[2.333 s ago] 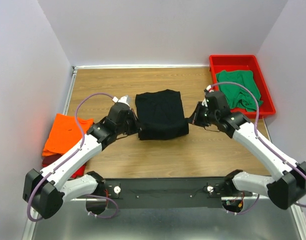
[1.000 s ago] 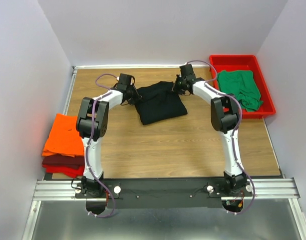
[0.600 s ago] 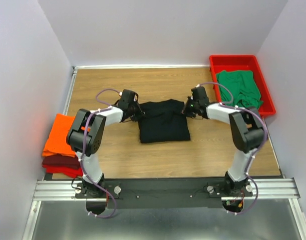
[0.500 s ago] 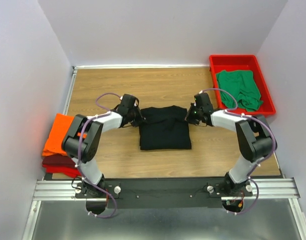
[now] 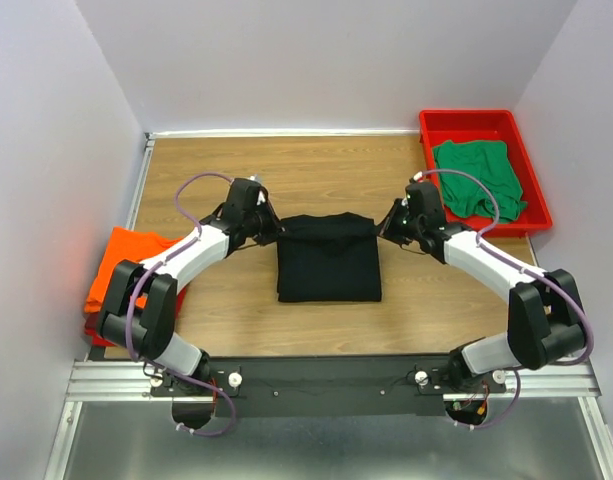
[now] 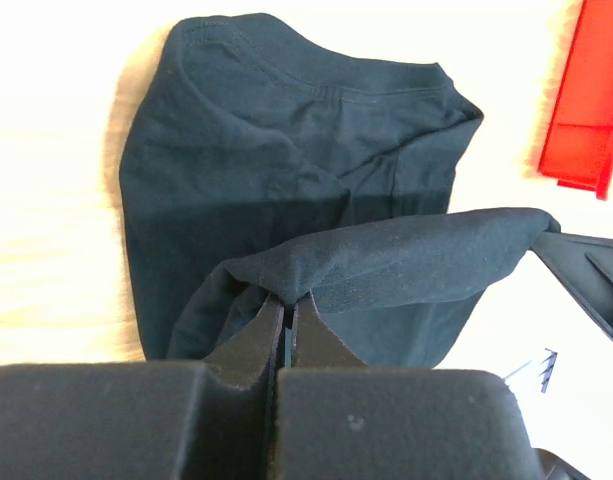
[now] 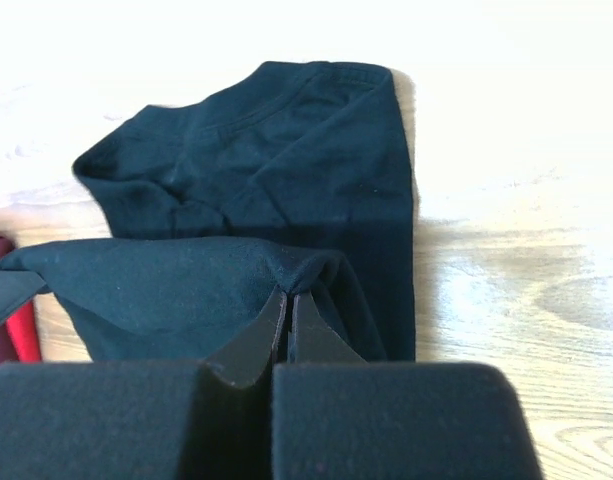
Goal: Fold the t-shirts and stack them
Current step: Fold the tshirt
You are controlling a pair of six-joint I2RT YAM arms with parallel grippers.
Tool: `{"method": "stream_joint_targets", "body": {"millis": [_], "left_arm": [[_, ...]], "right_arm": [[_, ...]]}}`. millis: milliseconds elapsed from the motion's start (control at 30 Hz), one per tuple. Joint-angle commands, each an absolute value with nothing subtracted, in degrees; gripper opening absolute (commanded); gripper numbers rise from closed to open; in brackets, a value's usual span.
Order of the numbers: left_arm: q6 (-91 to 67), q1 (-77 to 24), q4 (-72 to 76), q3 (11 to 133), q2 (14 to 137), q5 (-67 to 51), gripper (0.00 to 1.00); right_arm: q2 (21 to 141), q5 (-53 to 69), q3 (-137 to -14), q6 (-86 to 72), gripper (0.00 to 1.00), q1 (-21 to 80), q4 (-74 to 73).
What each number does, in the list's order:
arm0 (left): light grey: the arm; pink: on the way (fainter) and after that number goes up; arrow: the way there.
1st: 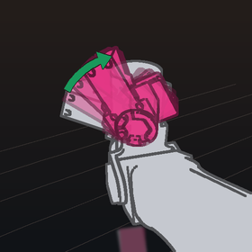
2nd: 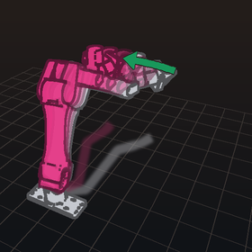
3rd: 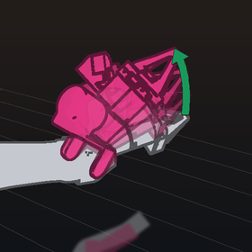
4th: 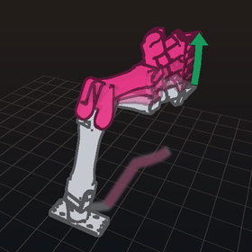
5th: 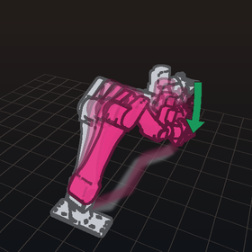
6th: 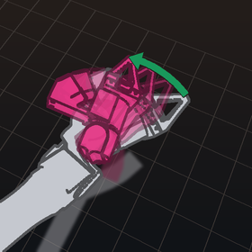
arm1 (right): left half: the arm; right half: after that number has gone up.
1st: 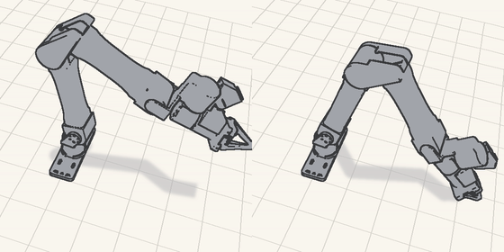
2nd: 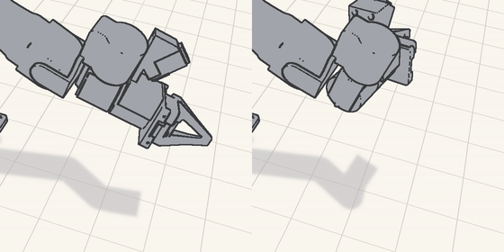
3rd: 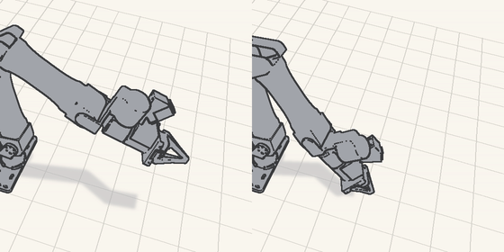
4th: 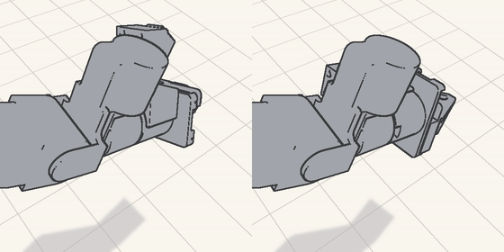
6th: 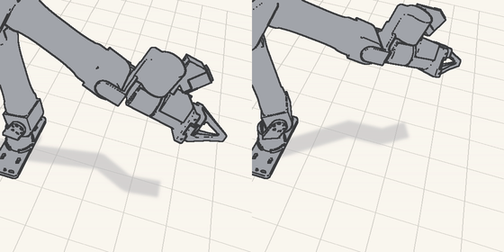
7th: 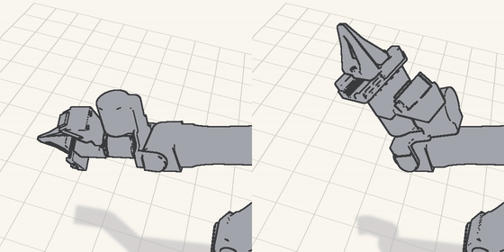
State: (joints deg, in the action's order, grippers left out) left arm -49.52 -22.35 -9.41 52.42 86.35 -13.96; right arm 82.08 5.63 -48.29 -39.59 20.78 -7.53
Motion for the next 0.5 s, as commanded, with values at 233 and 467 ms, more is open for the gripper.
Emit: {"method": "stream_joint_targets", "body": {"millis": [233,467], "left_arm": [[-43.69,-15.48,-12.22,62.47,92.36,-15.73,0.00],[-36.39,-9.67,-13.38,86.99,121.08,-21.33,0.01]], "right_arm": [[93.23,0.36,-64.40,-36.22,0.03,20.65,-10.46],[125.47,5.18,-90.77,-35.50,0.14,16.88,-10.46]]}}
